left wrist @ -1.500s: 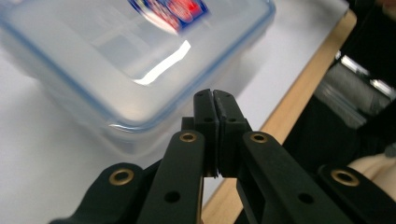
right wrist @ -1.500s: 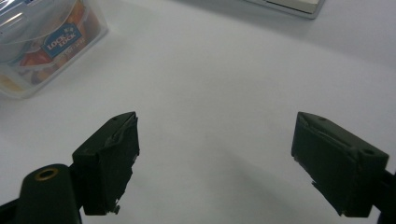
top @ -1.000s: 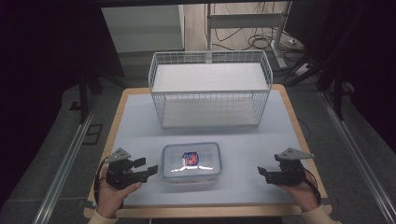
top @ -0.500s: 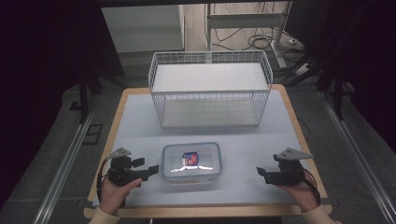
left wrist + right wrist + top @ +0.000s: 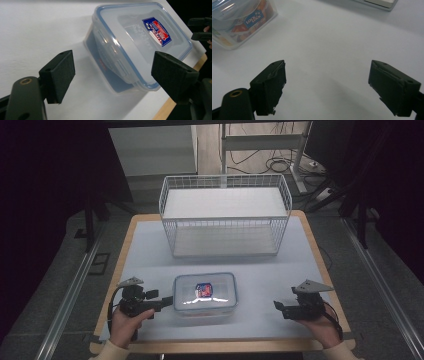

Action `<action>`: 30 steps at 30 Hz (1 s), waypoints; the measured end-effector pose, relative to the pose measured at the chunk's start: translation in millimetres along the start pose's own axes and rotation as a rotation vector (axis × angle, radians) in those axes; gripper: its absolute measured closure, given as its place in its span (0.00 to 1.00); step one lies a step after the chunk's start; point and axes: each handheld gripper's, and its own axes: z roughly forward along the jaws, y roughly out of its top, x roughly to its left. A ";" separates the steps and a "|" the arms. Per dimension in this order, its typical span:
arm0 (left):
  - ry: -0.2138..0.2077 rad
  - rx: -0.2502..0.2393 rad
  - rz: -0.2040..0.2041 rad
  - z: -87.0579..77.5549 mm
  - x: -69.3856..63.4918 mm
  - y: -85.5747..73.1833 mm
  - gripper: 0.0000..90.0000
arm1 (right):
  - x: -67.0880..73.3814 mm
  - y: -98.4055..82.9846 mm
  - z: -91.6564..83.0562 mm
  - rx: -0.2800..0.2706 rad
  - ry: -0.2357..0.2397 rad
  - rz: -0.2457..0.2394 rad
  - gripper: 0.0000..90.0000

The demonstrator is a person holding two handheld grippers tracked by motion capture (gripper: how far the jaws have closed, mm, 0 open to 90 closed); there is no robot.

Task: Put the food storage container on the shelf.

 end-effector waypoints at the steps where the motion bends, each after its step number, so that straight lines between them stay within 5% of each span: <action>1: -0.005 0.006 0.001 1.4 0.0 0.2 0.21 | 0.2 -0.1 -1.0 -0.003 -0.001 0.003 0.16; 16: -0.166 0.061 -0.101 27.9 9.1 7.5 0.20 | 2.8 0.5 -0.4 -0.015 -0.010 0.001 0.16; 21: -0.231 0.086 -0.173 34.8 16.8 4.4 0.20 | 3.4 1.2 -0.1 -0.019 -0.001 0.002 0.16; 30: -0.239 0.113 -0.170 42.0 13.1 2.9 0.25 | 5.2 2.1 0.3 -0.023 0.008 0.006 0.16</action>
